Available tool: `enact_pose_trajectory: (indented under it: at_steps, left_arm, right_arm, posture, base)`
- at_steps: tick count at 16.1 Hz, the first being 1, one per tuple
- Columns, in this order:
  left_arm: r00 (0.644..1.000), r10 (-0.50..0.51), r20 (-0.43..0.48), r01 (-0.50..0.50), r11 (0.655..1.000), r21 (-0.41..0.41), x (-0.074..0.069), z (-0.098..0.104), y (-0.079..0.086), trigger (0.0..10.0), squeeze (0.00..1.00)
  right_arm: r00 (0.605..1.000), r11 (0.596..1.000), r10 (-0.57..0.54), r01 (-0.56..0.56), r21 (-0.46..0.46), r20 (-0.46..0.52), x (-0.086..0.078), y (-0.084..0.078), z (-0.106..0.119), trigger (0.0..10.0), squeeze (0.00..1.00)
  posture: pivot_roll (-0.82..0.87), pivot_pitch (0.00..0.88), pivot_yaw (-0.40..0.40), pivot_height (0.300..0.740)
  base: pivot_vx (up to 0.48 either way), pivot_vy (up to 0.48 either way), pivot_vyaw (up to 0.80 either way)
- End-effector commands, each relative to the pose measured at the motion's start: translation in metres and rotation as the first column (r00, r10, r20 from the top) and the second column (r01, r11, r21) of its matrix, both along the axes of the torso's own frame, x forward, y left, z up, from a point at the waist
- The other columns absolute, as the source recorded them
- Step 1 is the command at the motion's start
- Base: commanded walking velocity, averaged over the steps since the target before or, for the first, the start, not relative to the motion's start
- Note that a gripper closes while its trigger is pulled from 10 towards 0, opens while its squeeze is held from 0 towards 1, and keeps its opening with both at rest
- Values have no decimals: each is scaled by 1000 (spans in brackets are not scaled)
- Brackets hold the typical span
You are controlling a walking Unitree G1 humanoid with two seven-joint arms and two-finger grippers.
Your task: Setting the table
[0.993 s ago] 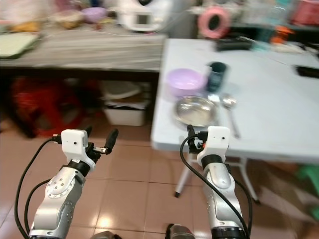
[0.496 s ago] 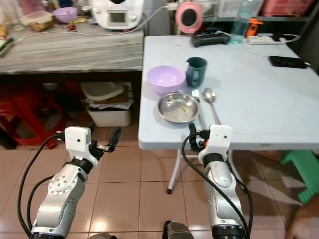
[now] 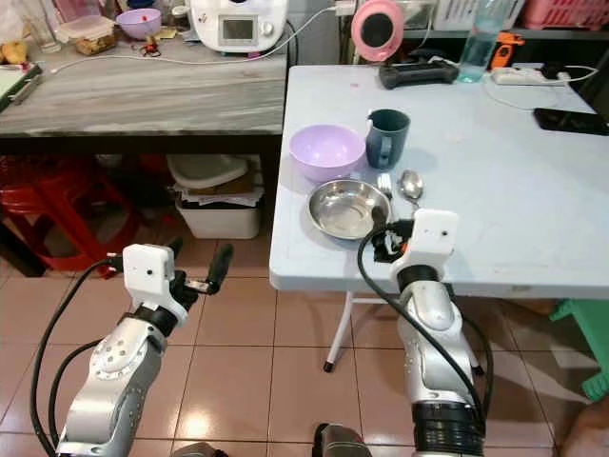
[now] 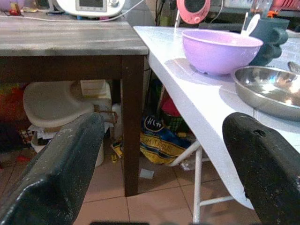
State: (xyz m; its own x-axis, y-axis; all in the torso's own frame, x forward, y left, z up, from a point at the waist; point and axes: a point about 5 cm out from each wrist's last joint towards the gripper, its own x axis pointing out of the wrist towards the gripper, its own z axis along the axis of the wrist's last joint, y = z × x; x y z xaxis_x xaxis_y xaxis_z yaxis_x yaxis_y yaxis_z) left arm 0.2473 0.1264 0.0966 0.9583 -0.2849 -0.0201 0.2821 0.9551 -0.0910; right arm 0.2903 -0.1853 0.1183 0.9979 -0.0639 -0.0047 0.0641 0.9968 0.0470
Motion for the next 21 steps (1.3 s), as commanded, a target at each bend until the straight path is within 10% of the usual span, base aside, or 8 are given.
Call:
enact_pose_trajectory:
  at_steps: [1,11,12,21]
  left_arm:
    - [1000,0,11,0,1000,20,-1,4,2,10000,0]
    - [1000,-20,1,20,999,39,-4,6,3,10000,0]
    - [1000,-20,2,20,999,39,-4,6,3,10000,0]
    - [1000,-30,7,30,999,44,-4,8,4,10000,0]
  right_arm:
    - [1000,1000,0,0,23,-6,1,3,1,10000,0]
    - [993,967,12,18,253,-116,0,29,-6,10000,0]
    - [991,969,9,24,244,-133,-1,29,-8,706,0]
    - [976,949,12,58,311,-217,2,28,-13,0,0]
  posture:
    - [-4,76,41,740]
    - [6,103,51,740]
    - [6,103,51,740]
    - [12,106,52,740]
  base:
    - [0,0,0]
    - [0,0,0]
    - [0,0,0]
    - [0,0,0]
